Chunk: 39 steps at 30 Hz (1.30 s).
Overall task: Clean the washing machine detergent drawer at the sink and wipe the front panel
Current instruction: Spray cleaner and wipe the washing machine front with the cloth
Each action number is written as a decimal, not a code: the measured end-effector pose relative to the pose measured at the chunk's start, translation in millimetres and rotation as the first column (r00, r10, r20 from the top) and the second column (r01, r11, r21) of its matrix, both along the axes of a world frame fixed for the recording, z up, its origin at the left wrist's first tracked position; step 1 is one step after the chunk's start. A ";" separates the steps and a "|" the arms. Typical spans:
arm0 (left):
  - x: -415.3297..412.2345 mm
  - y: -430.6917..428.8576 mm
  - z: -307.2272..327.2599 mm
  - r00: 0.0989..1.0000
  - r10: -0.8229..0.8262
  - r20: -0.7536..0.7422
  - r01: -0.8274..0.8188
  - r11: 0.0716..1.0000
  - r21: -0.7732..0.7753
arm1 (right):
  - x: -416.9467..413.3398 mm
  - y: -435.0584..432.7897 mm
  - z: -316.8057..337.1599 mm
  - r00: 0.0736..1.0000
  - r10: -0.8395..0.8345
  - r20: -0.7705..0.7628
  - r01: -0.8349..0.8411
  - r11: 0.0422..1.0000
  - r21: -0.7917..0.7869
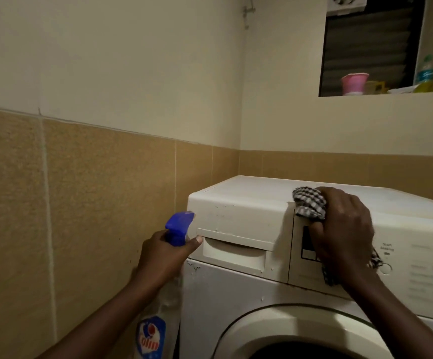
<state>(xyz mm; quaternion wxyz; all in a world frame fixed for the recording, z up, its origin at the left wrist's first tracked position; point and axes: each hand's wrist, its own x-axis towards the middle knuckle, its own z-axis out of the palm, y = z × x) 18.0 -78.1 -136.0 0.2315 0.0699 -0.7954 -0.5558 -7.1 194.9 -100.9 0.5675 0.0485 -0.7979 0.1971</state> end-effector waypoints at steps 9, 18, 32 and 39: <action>6.0 -3.6 10.6 0.997 -0.057 -0.043 0.061 0.993 0.102 | -30.5 -87.3 -15.7 0.984 0.134 0.118 -0.170 0.904 0.392; 3.3 -19.4 7.3 1.000 0.000 -0.014 0.001 0.995 0.102 | -25.7 -76.4 -42.3 0.984 0.149 0.102 -0.179 0.864 0.471; 4.2 -21.4 4.3 0.999 -0.035 0.019 0.032 0.986 0.163 | -47.3 -129.4 -31.8 0.978 0.182 0.105 -0.208 0.770 0.604; 3.0 -23.4 5.8 0.999 -0.048 0.022 0.044 0.985 0.168 | -64.4 -172.3 4.1 0.973 0.171 0.158 -0.230 0.802 0.551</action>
